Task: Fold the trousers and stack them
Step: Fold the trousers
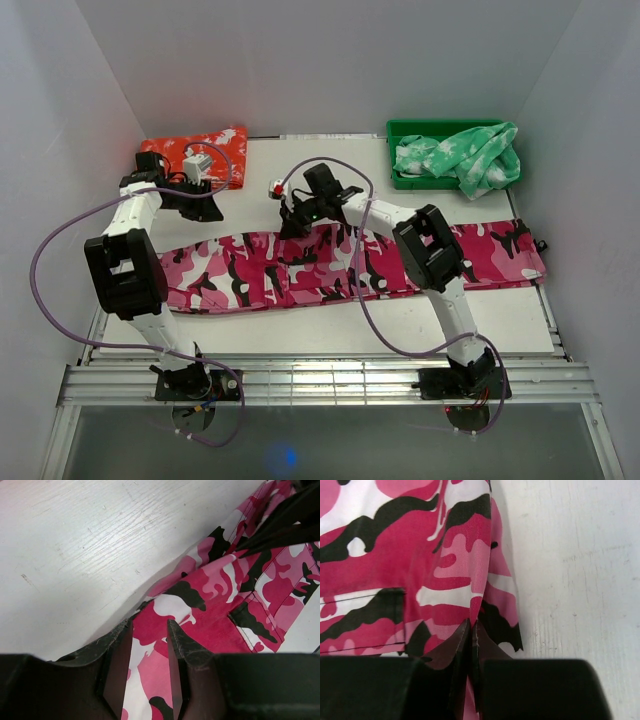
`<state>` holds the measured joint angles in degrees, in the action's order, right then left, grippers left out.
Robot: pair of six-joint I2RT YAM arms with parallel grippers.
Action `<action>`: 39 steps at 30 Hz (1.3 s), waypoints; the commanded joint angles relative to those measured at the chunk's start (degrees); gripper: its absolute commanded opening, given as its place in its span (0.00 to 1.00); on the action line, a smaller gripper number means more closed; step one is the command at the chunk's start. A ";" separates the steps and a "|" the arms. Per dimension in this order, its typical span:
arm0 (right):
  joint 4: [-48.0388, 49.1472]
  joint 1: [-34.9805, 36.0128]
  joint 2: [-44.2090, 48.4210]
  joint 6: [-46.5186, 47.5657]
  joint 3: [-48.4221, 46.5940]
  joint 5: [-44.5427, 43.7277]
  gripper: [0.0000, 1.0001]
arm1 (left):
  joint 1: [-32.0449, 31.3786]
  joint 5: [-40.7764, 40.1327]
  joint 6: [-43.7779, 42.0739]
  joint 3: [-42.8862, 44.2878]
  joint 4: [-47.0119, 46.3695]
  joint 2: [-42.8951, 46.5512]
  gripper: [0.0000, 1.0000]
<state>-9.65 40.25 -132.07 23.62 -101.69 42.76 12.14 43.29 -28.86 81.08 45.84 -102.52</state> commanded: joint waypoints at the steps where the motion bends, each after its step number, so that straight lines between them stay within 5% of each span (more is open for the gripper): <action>1: 4.10 2.90 8.84 7.66 4.29 -5.20 0.08 | -0.28 0.57 0.91 2.85 -0.23 3.11 0.44; 16: 18.25 12.04 18.95 29.03 34.97 -20.17 0.08 | -8.17 -7.95 -0.15 -2.32 7.77 9.62 0.40; 28: 23.80 13.54 18.69 22.79 39.90 -22.63 0.08 | -23.46 -14.80 6.88 -5.67 3.20 8.66 0.37; 39: 23.45 13.54 19.13 22.00 40.25 -22.99 0.08 | -28.75 -26.84 6.45 -6.37 0.65 3.03 0.55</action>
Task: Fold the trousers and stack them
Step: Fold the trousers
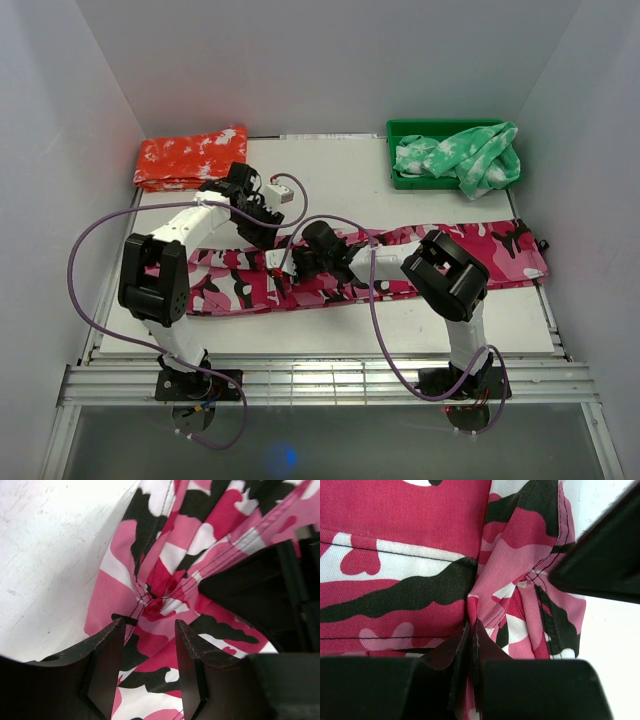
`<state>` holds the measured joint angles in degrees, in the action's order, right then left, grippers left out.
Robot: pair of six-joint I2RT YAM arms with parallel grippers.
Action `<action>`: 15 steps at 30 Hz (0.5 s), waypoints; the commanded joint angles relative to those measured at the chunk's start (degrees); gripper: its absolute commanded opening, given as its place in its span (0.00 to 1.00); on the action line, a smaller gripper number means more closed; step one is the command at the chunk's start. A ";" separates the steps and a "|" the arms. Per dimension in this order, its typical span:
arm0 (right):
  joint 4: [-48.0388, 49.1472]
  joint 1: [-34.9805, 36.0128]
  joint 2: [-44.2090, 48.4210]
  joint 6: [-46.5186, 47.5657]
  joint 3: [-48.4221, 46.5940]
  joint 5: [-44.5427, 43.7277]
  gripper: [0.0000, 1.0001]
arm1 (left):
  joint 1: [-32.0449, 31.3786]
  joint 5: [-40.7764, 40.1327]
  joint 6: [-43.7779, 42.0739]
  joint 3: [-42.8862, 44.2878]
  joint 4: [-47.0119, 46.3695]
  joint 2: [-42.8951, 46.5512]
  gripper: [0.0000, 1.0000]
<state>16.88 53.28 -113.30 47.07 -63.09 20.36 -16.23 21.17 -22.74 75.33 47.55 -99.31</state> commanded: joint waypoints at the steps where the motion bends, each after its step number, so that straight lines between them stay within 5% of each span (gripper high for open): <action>1: -3.09 0.51 0.44 -1.54 1.65 -0.58 0.08 | -0.56 -4.82 0.24 -0.71 -0.97 -0.36 0.56; 12: -3.09 0.51 0.53 -2.16 1.74 -0.76 0.10 | -1.61 -13.78 3.40 -2.82 -2.81 -3.17 0.57; 15: -3.26 0.60 0.53 -2.24 1.74 -0.59 0.14 | -1.61 -14.57 4.81 -2.29 -3.43 -3.96 0.49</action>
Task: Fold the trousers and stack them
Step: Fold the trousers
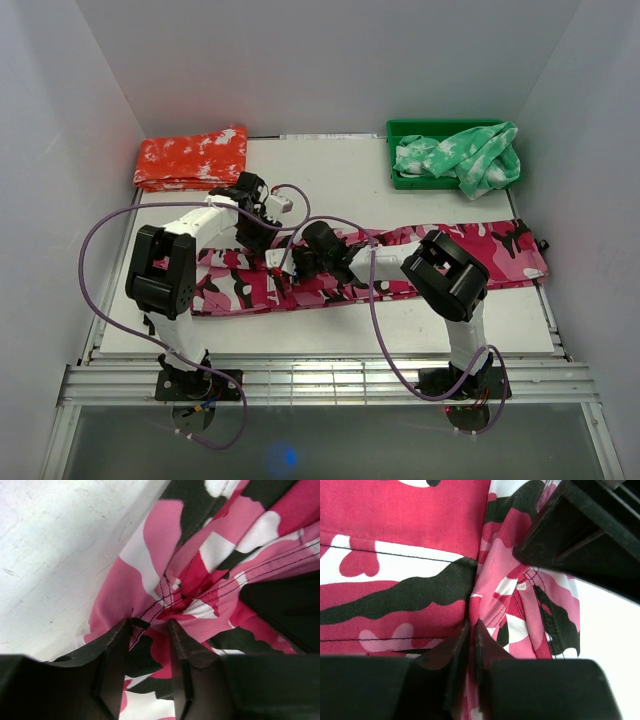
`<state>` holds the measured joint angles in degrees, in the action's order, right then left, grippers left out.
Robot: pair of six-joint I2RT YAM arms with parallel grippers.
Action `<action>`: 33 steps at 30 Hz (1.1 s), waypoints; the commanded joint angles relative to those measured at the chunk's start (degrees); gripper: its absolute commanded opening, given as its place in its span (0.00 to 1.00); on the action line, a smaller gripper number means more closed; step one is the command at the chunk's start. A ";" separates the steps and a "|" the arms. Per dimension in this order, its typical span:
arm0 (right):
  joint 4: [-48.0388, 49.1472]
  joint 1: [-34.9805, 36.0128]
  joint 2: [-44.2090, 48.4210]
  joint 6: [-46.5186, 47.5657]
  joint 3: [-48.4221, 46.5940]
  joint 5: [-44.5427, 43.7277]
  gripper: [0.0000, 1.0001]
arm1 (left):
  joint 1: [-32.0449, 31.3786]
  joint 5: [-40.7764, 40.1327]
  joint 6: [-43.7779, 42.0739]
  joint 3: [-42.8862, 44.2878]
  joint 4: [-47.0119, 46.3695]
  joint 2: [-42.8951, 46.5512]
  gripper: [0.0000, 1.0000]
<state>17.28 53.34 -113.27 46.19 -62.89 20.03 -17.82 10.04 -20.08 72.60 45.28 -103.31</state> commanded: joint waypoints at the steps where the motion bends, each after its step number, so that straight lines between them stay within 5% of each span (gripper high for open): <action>1: -3.74 0.54 0.51 -1.37 1.63 -0.26 0.21 | -0.02 -3.71 2.67 0.79 -1.42 -0.49 0.44; 3: -3.83 0.62 0.42 -1.55 1.37 -0.52 0.34 | -0.02 -3.45 3.46 1.14 -1.68 -0.93 0.33; 4: -3.83 0.62 0.34 -1.63 1.37 -0.78 0.53 | -0.02 -3.45 3.90 1.32 -1.94 -1.02 0.29; 6: -3.66 0.71 0.42 -1.98 1.46 -1.57 0.71 | -0.02 -3.54 4.43 1.67 -2.38 -1.02 0.14; 8: -3.30 0.71 0.60 -2.07 1.72 -2.10 1.00 | 0.07 -4.15 4.78 2.19 -2.82 -0.58 0.02; 9: -3.13 0.80 0.68 -2.07 1.98 -2.71 0.90 | 0.16 -5.11 4.78 2.37 -2.83 -0.41 0.00; 24: -1.63 0.89 0.51 -2.25 3.30 -4.74 0.90 | 9.03 -13.56 0.39 13.44 -12.23 -10.15 0.00; 26: -0.67 0.71 0.25 -3.30 2.87 -5.44 0.90 | 9.39 -14.00 -0.75 15.81 -12.14 -12.95 0.15; 30: -4.51 -1.13 -3.43 -8.13 -4.65 -6.23 0.90 | 10.26 -13.12 -0.05 21.43 -11.88 -13.76 0.71; 33: -10.57 -2.80 -8.44 -11.21 -14.14 -6.58 0.90 | 11.75 -7.79 2.58 29.42 -6.88 -13.33 0.75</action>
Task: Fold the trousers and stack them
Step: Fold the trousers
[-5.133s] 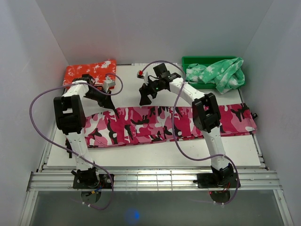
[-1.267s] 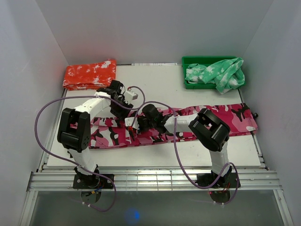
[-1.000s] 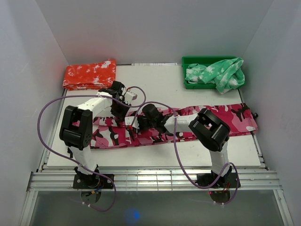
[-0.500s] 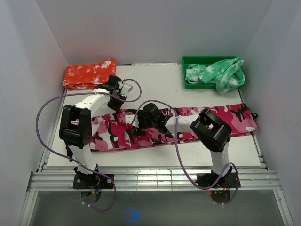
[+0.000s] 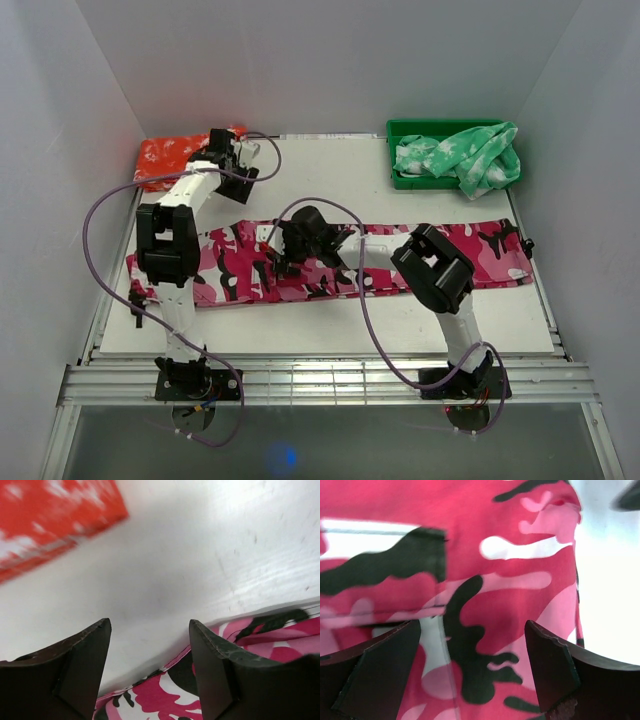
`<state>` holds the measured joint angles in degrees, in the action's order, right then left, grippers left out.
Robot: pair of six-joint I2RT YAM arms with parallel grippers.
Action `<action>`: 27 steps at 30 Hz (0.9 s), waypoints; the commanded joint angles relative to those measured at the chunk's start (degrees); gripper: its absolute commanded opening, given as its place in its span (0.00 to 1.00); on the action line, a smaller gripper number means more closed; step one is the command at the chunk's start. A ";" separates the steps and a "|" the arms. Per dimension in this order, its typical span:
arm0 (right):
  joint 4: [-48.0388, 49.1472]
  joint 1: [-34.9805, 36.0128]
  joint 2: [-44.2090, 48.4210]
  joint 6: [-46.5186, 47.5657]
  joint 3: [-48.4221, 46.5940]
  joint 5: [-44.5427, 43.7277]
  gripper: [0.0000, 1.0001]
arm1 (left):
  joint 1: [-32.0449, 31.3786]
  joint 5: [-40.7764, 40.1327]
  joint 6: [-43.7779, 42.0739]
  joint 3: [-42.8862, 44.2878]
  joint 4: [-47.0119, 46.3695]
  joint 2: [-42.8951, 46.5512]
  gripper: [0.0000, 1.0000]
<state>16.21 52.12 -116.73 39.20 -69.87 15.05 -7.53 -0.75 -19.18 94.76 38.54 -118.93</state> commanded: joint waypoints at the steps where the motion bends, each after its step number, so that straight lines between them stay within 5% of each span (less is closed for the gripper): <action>1: -11.18 -2.02 -6.31 -4.92 -9.65 -1.69 0.90 | 1.90 4.52 2.21 9.19 1.78 2.56 0.75; 5: -21.11 -4.39 -14.12 -10.97 -22.04 -0.73 0.90 | 4.54 13.92 2.57 11.51 13.19 7.30 0.75; 13: -27.28 -8.34 -14.51 -21.61 -31.73 6.21 0.90 | 12.80 27.03 1.79 -14.59 16.75 20.05 0.74; 19: -29.30 -15.72 0.14 -29.94 -23.67 13.78 0.90 | 12.80 20.81 -2.08 -24.44 9.38 16.90 0.73; 27: -39.38 -34.34 22.84 -29.36 -0.74 12.02 0.90 | 13.24 10.53 -3.85 -18.57 4.26 4.60 0.71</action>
<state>-15.84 23.81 -99.57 10.63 -76.51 26.00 5.15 15.84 -20.51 74.87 49.95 -109.23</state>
